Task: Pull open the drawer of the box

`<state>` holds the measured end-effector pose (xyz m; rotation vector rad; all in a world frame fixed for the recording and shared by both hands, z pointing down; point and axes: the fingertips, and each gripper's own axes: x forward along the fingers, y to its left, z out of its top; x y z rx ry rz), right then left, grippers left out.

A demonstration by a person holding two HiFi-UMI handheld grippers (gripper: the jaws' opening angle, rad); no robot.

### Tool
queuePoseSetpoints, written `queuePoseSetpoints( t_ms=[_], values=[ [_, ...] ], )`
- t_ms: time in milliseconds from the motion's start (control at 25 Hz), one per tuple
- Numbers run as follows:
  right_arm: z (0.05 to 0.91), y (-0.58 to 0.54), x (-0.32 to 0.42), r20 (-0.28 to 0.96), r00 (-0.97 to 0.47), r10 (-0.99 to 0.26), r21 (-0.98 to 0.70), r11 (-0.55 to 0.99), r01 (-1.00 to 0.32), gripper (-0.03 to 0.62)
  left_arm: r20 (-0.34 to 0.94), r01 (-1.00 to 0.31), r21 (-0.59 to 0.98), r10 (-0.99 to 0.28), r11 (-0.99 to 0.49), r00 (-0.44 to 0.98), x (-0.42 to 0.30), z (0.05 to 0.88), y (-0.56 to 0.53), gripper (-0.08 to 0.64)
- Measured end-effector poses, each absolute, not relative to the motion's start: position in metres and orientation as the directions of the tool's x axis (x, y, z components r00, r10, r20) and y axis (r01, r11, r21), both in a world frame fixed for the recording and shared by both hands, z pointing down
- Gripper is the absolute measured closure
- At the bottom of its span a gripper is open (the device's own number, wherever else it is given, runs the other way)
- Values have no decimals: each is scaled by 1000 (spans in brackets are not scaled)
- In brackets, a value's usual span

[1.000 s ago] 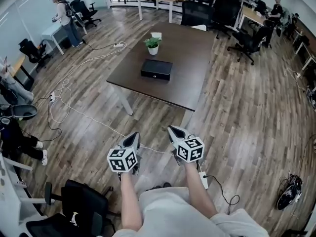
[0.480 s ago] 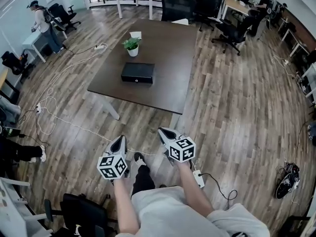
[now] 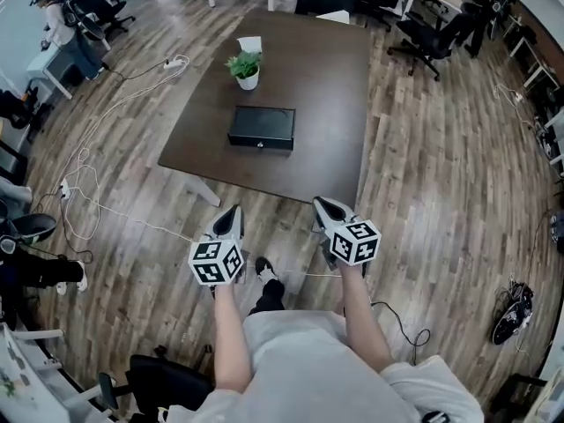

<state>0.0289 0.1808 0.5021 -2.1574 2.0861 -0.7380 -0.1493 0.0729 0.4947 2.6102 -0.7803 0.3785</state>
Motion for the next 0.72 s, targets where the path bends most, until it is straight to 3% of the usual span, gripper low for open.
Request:
queuePoseSetpoints(
  t_ms=[360,720],
  values=[
    [514,79,86,352,62,-934,-325,-184,-928,594,409,-529,292,-396,-797,822,-110,520,-40,506],
    [511,11,122,403,7,-915,-179,-86,-980,594,440,-525,320,-367,-788,819,-83,551,-80,506]
  ],
)
